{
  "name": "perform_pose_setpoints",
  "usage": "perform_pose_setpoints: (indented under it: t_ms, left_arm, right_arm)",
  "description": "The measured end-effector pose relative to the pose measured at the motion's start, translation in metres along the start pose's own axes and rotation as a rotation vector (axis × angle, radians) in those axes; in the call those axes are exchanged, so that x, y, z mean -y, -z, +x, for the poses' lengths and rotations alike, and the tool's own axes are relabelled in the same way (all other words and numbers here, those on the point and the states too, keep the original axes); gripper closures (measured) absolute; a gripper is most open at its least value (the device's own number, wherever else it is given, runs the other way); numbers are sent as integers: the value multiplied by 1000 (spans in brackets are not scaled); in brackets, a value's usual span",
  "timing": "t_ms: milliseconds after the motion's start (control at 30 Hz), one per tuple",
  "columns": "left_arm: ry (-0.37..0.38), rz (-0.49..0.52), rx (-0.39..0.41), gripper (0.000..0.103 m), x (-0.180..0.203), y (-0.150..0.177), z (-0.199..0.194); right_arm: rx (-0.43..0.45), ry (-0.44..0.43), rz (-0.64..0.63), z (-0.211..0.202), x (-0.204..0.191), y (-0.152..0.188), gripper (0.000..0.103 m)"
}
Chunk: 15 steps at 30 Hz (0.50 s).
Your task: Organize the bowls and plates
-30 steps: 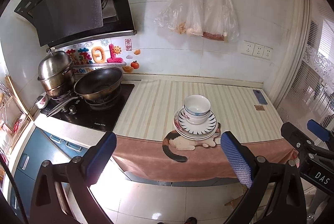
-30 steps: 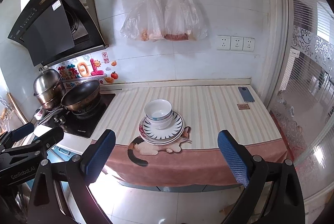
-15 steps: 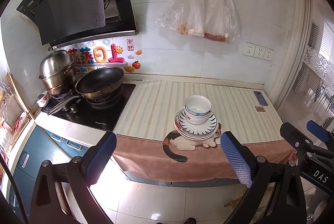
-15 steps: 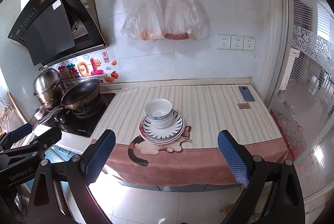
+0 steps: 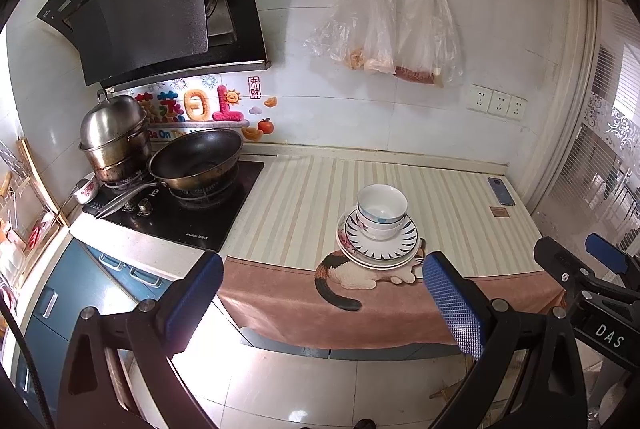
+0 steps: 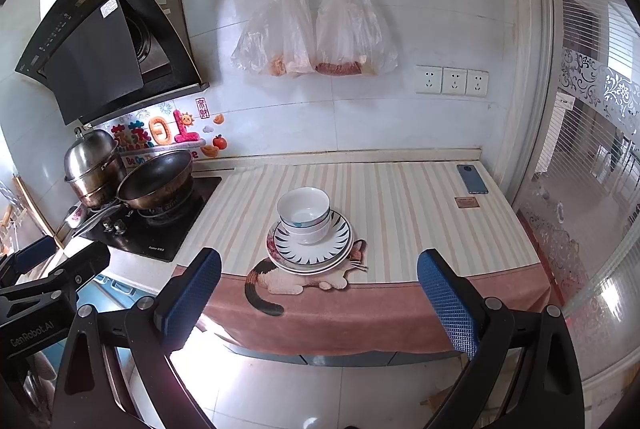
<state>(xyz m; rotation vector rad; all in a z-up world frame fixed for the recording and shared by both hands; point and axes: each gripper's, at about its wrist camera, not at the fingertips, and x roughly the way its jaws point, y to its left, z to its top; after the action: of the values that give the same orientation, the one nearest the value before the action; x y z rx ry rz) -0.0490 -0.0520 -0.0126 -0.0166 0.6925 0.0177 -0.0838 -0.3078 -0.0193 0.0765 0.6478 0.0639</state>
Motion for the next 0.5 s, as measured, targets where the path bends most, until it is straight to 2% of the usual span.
perform_pose_setpoints:
  t_ms: [500]
  left_arm:
    - [9,-3,-2,1,1,-2,1]
  right_arm:
    - [1,8,1,0,-1,-1,2]
